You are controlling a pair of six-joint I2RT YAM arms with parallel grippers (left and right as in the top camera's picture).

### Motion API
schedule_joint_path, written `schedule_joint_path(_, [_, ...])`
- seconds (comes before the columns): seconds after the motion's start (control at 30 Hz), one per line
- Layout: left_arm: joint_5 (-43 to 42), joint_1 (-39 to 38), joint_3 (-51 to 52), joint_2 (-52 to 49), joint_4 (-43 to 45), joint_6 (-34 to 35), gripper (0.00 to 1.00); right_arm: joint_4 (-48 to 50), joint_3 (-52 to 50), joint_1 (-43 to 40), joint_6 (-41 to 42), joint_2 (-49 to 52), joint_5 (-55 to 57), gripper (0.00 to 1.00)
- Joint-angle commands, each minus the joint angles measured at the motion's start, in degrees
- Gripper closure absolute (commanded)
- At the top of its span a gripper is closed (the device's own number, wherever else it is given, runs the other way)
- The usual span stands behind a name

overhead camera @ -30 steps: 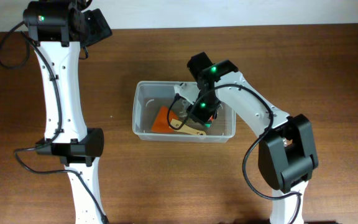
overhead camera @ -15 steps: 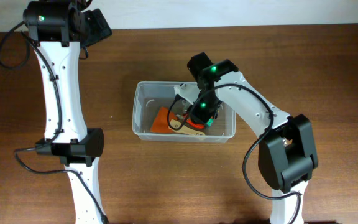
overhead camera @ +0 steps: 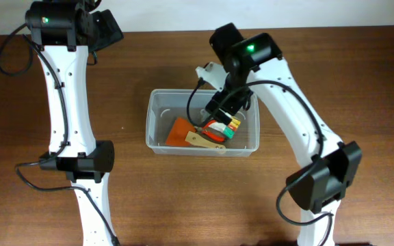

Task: Pack container
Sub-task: 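Release the pliers and lift the right gripper back rightward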

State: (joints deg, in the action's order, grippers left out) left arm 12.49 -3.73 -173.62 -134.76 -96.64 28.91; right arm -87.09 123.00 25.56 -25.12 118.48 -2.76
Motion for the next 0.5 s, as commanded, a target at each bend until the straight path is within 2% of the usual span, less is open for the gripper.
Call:
schedule_joint_path(0.0, [0.44,0.04,-0.63,1.38,-0.02,-0.52,0.01,-1.33,1.97,-2.82,3.67,-5.16,4.50,0.01])
schedule_joint_path(0.47, [0.44,0.04,-0.63,1.38,-0.02,-0.52,0.01,-8.76,1.95,-21.24,15.13,-15.58,4.76,0.01])
